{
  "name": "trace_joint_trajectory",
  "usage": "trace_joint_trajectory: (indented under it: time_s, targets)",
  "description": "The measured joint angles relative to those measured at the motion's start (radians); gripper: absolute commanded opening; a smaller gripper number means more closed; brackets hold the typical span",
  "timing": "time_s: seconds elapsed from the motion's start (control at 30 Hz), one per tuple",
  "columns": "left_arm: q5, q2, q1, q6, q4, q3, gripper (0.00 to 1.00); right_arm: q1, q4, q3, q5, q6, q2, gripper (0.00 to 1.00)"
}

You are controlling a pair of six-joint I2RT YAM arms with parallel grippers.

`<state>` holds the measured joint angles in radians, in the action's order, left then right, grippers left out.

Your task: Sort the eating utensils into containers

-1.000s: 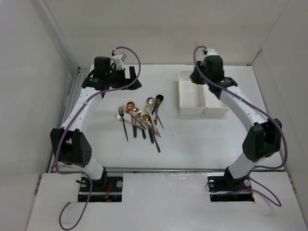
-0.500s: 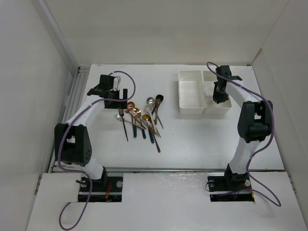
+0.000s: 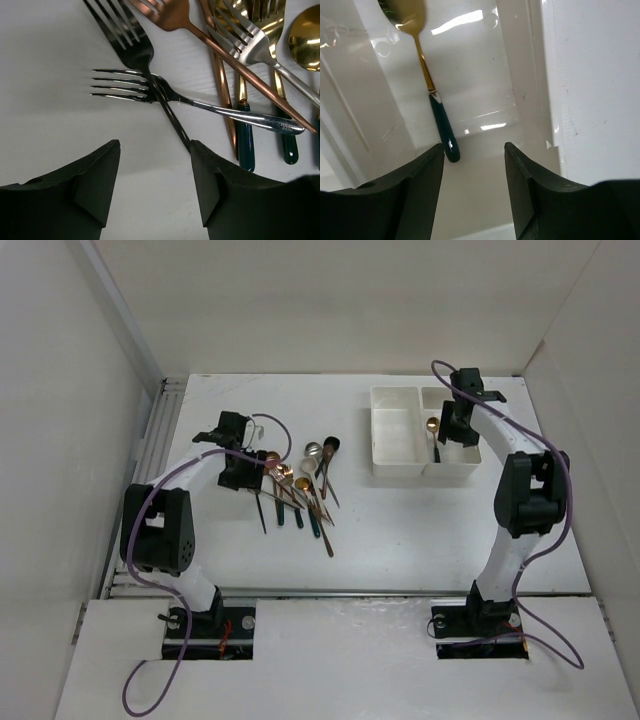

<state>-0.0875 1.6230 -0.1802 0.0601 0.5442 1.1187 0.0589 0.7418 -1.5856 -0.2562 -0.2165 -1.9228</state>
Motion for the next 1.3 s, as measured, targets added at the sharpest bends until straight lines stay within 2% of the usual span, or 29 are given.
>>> trace_joint_trajectory:
  time_s: [0.23,0.37,0.57,0.6,0.93,1.1,1.2,1.3]
  targets:
    - [-0.105,0.097,-0.004,0.019,0.033,0.003,0.48,0.035,0.012,-0.003,-0.028,0.004,0.055,0.57]
    - [-0.122,0.145,-0.004,0.022,0.035,0.005,0.38,0.045,0.014,-0.003,-0.035,0.004,0.089,0.57]
    - [-0.11,0.191,-0.003,0.02,0.058,0.047,0.11,0.045,0.015,-0.003,-0.053,0.004,0.138,0.57]
    - [-0.111,0.195,-0.003,0.018,0.059,0.051,0.0,0.045,0.014,-0.003,-0.055,0.004,0.145,0.57]
    - [-0.104,0.201,-0.004,0.005,0.065,0.065,0.0,0.048,0.033,-0.002,-0.066,0.004,0.213,0.57]
    - [-0.126,0.224,0.008,0.003,0.09,0.158,0.0,0.087,0.055,-0.005,-0.079,0.01,0.241,0.58]
    - [-0.158,0.214,0.033,0.001,0.108,0.272,0.0,0.15,0.051,-0.005,-0.054,0.026,0.277,0.66]
    - [-0.199,0.17,0.053,-0.012,0.095,0.365,0.0,0.257,-0.005,0.004,0.04,0.044,0.333,0.82]
